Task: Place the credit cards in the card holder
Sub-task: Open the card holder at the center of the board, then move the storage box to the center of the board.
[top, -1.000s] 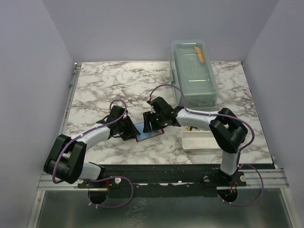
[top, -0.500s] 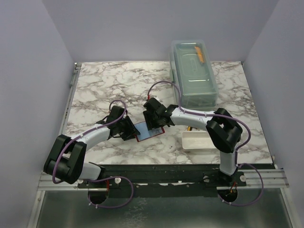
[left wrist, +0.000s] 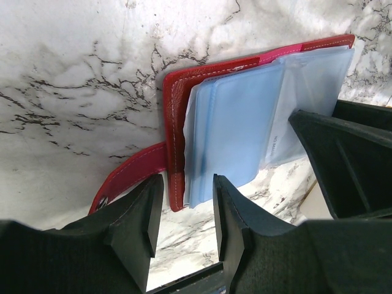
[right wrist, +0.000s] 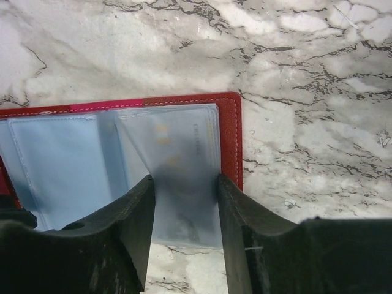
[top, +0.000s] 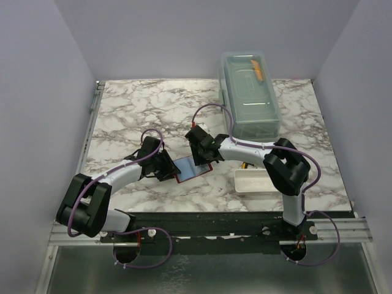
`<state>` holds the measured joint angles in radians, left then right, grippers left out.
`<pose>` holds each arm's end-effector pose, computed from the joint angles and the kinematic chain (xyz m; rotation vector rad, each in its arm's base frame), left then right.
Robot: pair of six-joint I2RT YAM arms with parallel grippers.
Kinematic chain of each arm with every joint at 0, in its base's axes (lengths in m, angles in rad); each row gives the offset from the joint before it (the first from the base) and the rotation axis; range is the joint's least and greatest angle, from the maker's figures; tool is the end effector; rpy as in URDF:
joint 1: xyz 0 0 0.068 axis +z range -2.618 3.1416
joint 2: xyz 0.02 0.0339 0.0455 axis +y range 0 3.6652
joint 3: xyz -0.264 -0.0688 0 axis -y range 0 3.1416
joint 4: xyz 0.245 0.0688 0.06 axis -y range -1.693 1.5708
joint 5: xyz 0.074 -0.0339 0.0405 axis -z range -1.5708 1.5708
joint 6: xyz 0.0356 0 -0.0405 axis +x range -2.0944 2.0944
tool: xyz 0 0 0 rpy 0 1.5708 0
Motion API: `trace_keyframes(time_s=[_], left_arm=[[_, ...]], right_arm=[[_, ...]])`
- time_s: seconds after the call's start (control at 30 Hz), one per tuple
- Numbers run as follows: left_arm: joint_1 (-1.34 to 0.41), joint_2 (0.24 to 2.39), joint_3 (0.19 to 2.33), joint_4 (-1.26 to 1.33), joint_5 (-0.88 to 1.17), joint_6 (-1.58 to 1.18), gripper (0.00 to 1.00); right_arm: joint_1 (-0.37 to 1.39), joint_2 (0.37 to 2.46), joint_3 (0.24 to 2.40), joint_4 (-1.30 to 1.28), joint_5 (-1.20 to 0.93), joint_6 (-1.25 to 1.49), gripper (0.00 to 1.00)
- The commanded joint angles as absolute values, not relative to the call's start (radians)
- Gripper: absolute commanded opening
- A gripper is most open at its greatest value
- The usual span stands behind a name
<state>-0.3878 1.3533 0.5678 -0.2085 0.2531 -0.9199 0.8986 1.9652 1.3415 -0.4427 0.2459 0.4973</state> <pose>0.2168 -0.0982 0.1495 -0.6188 2.6627 -0.7688 0.2607 0.3137 0.1678 -0.4363 2.5596 0.1841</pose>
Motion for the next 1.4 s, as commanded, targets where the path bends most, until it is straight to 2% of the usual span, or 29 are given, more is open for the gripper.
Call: trace_keyframes(time_s=[0.0, 0.1, 0.23, 0.37, 0.47, 0.63, 0.73, 0.97, 1.03, 1.23, 1.37], left_arm=[[-0.386, 1.349, 0.548, -0.216, 0.218, -0.911, 0.44], [-0.387, 1.346, 0.545, -0.216, 0.216, -0.911, 0.44], [-0.386, 1.342, 0.546, -0.217, 0.219, -0.913, 0.44], [-0.384, 1.327, 0.56, -0.218, 0.224, -0.912, 0.44], [-0.381, 1.315, 0.587, -0.222, 0.257, -0.907, 0.46], [-0.381, 1.297, 0.645, -0.222, 0.353, -0.881, 0.54], [-0.382, 1.27, 0.671, -0.223, 0.389, -0.855, 0.62], [-0.384, 1.246, 0.748, -0.232, 0.516, -0.803, 0.78], [-0.391, 1.26, 0.772, -0.23, 0.547, -0.788, 0.81], [-0.5, 1.354, 0.854, -0.177, 0.592, -0.819, 0.83], [-0.627, 1.43, 0.9, -0.114, 0.58, -0.854, 0.79]], right_arm=[[0.902, 1.991, 1.335, -0.486, 0.267, 0.491, 0.42], [0.902, 1.987, 1.335, -0.487, 0.267, 0.491, 0.41], [0.902, 1.97, 1.353, -0.51, 0.259, 0.483, 0.6], [0.917, 1.898, 1.426, -0.637, 0.285, 0.485, 0.72], [0.917, 1.779, 1.44, -0.726, 0.248, 0.499, 0.77], [0.916, 1.57, 1.368, -0.885, 0.251, 0.578, 0.83], [0.9, 1.448, 1.273, -0.947, 0.299, 0.642, 0.88], [0.662, 1.226, 1.085, -1.042, 0.369, 0.796, 0.89], [0.567, 1.184, 1.056, -1.059, 0.409, 0.835, 0.96], [0.256, 1.098, 0.913, -0.932, 0.253, 0.841, 0.95], [0.141, 1.059, 0.862, -0.894, 0.179, 0.868, 0.94]])
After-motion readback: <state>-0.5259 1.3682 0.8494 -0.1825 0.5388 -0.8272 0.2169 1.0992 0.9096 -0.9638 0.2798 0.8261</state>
